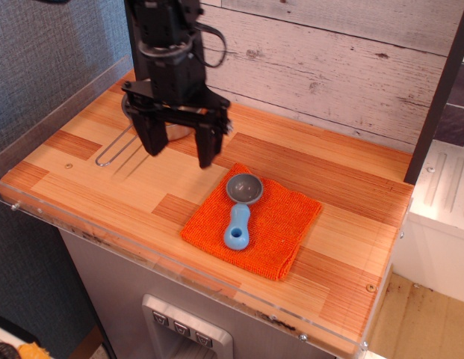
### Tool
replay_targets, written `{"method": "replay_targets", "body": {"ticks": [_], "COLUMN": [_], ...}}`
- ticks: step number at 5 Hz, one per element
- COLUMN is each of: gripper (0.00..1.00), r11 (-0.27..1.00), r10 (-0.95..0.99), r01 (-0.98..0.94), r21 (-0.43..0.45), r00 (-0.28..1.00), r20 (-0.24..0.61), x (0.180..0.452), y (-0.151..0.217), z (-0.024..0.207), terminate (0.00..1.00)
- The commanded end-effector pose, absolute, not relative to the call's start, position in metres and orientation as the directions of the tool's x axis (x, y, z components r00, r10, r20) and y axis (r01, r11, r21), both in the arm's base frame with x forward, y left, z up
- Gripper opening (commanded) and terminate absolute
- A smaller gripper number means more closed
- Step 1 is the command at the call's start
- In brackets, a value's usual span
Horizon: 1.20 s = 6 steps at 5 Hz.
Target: Pick up the cheese and place it in front of the pot
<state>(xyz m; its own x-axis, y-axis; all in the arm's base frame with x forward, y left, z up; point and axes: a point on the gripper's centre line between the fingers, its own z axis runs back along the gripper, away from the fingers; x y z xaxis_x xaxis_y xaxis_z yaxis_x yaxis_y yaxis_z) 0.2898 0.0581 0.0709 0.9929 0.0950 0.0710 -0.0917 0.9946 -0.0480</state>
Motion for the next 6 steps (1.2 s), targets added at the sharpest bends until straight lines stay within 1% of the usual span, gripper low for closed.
{"method": "replay_targets", "body": {"ticks": [1,2,3,4,6], "gripper": [1.00,1.00,1.00,1.00,1.00], "r11": [0.989,0.992,0.991,0.989,0.988], "r10": [0.144,0.120,0.103,0.107,0.095], "r01": [-0.144,-0.126,-0.114,-0.118,-0.106], "r21": [-0.007,0.027,0.070,0.088,0.108], "r00": [0.975,0.977,0.984,0.987,0.991], "r20": [0.170,0.174,0.145,0.124,0.099], "x": [0.330,0.355,0.371,0.377,0.377], "y": [0.102,0.118,0.126,0.137,0.144], "z": [0.098,0.099,0.085,0.072,0.061], "terminate": [0.00,0.00,0.00,0.00,0.00]}}
